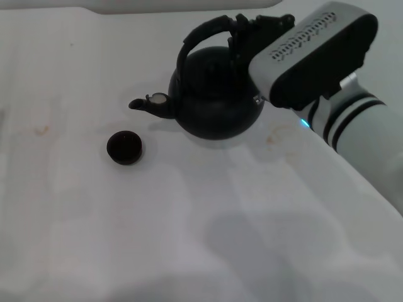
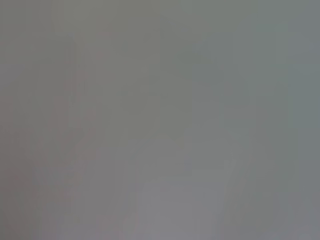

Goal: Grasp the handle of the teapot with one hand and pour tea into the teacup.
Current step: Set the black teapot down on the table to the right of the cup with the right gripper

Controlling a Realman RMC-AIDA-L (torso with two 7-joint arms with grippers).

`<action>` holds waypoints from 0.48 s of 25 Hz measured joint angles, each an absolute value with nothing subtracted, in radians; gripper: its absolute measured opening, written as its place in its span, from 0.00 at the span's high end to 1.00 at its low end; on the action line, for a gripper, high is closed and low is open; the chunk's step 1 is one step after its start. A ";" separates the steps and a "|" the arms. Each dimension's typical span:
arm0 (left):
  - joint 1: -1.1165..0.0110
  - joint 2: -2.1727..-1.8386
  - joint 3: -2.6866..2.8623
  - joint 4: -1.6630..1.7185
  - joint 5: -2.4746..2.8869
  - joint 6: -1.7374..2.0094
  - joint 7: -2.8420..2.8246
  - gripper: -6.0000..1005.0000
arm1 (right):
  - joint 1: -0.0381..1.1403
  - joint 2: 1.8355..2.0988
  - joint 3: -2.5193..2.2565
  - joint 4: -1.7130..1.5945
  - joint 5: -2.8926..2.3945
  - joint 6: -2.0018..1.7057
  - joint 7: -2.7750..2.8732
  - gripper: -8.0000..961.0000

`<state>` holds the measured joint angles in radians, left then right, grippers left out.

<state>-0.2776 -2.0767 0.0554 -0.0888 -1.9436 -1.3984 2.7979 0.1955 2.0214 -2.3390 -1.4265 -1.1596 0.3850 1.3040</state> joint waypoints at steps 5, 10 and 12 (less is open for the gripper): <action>-0.278 -2.077 0.054 -0.087 -1.945 -1.399 2.798 0.14 | 0.142 2.020 -2.336 -1.431 -1.156 0.385 1.405 0.85; -0.278 -2.077 0.054 -0.087 -1.947 -1.399 2.798 0.14 | 0.093 2.018 -2.304 -1.425 -1.164 0.384 1.475 0.83; -0.279 -2.077 0.054 -0.086 -1.947 -1.399 2.798 0.14 | 0.077 2.018 -2.293 -1.425 -1.167 0.384 1.482 0.83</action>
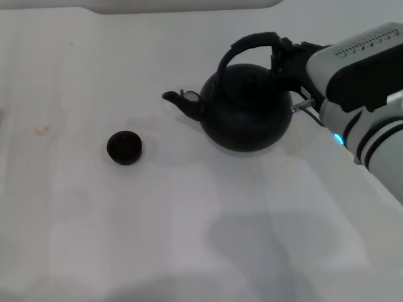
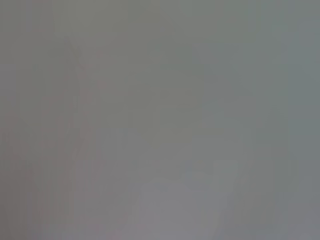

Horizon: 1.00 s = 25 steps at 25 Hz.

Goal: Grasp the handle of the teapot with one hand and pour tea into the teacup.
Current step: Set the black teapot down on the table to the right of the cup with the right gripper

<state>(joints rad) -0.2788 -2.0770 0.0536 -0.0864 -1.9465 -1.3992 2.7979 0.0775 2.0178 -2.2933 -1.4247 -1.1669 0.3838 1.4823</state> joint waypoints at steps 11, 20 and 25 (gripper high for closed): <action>-0.280 -2.077 0.054 -0.086 -1.946 -1.399 2.798 0.14 | 0.058 2.015 -2.284 -1.418 -1.172 0.382 1.483 0.80; -0.284 -2.077 0.054 -0.083 -1.946 -1.397 2.798 0.14 | 0.059 2.016 -2.284 -1.403 -1.182 0.381 1.483 0.77; -0.285 -2.077 0.056 -0.083 -1.944 -1.396 2.798 0.14 | 0.063 2.016 -2.285 -1.393 -1.186 0.364 1.479 0.76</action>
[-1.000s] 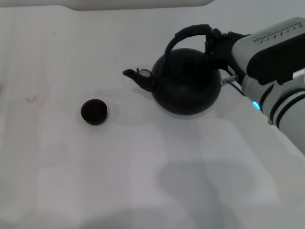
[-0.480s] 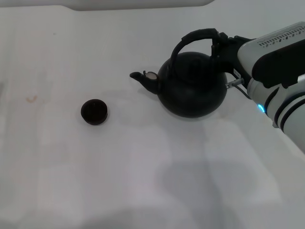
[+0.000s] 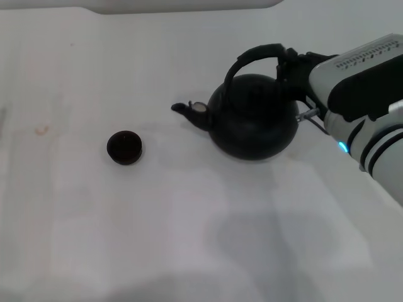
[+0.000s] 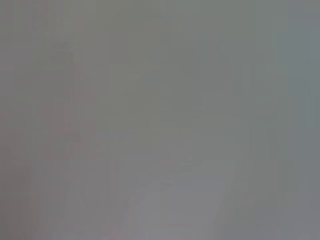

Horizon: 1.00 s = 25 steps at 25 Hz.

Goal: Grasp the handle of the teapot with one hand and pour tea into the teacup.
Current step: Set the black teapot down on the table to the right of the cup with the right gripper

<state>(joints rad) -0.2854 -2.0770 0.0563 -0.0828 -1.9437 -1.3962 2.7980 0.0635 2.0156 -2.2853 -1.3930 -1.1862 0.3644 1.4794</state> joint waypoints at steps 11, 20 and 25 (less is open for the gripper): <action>-0.285 -2.076 0.058 -0.083 -1.943 -1.399 2.798 0.14 | 0.056 2.016 -2.284 -1.379 -1.189 0.349 1.476 0.73; -0.284 -2.077 0.060 -0.087 -1.944 -1.401 2.798 0.14 | 0.044 2.014 -2.287 -1.390 -1.189 0.354 1.473 0.64; -0.282 -2.077 0.060 -0.087 -1.944 -1.402 2.798 0.14 | 0.018 2.013 -2.291 -1.420 -1.196 0.350 1.471 0.47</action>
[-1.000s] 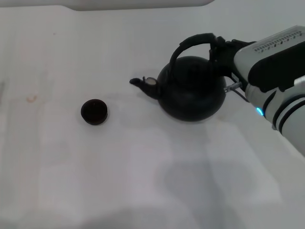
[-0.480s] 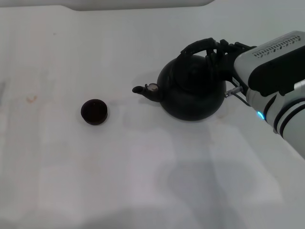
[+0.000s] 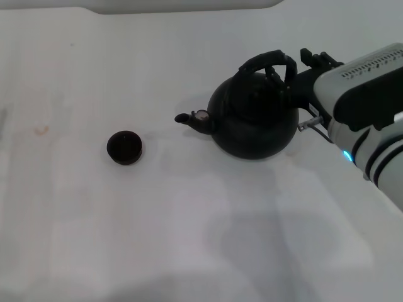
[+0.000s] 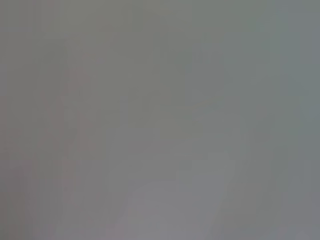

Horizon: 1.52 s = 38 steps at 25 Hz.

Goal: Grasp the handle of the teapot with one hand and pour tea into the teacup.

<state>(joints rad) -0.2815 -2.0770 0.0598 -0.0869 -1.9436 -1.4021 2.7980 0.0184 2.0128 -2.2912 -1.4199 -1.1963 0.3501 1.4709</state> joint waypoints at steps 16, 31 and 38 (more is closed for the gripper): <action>-0.285 -2.077 0.054 -0.076 -1.949 -1.401 2.798 0.14 | -0.142 2.007 -2.274 -1.527 -1.169 0.235 1.424 0.30; -0.284 -2.077 0.054 -0.071 -1.948 -1.402 2.798 0.14 | -0.222 2.012 -1.900 -1.428 -1.091 -0.274 1.427 0.31; -0.277 -2.078 0.054 -0.078 -1.948 -1.402 2.798 0.14 | -0.075 2.016 -1.613 -1.146 -0.922 -0.643 1.418 0.31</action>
